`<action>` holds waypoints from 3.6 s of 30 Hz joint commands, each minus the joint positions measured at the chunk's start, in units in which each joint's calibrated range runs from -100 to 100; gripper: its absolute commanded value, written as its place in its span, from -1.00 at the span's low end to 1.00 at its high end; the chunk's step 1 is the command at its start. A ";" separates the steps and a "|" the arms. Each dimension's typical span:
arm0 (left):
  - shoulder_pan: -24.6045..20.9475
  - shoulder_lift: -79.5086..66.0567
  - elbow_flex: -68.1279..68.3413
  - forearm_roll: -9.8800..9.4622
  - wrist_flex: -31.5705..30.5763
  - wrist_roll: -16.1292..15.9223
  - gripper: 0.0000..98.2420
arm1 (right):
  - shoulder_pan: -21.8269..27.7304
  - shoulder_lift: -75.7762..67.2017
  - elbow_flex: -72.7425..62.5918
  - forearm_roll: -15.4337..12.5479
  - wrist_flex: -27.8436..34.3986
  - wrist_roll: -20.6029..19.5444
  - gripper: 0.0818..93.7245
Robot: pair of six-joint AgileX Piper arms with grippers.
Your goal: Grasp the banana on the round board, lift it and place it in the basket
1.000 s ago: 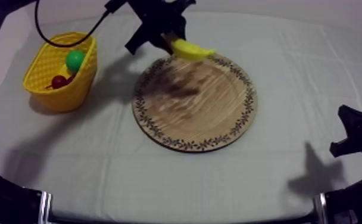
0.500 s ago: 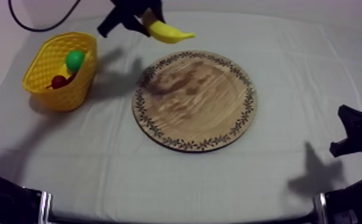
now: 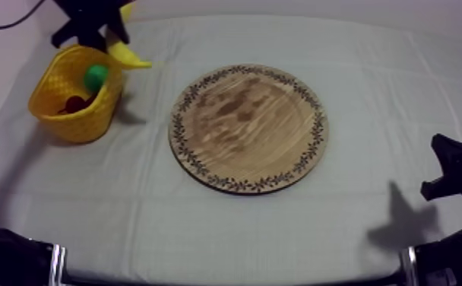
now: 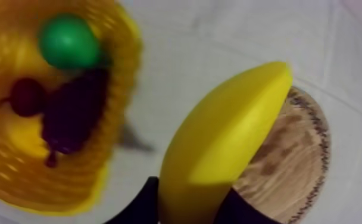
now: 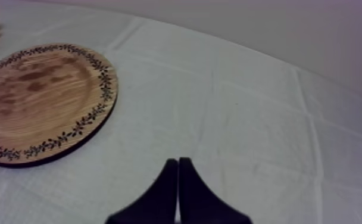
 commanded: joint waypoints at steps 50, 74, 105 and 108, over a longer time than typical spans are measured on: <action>-11.36 12.96 6.13 -5.24 -5.93 -12.80 0.43 | -0.01 0.00 0.05 -0.02 0.00 0.00 -1.00; -8.61 -9.26 15.27 -6.81 -14.98 -11.74 0.47 | -0.01 0.00 0.05 -0.02 0.00 -0.01 -1.00; -7.66 -65.58 63.60 -11.40 -47.91 -11.38 -0.59 | -0.01 0.00 0.05 -0.02 0.00 -0.01 -1.00; -7.37 -71.00 68.81 -13.09 -48.94 -8.81 -0.67 | -0.01 0.00 0.05 -0.02 0.00 -0.01 -1.00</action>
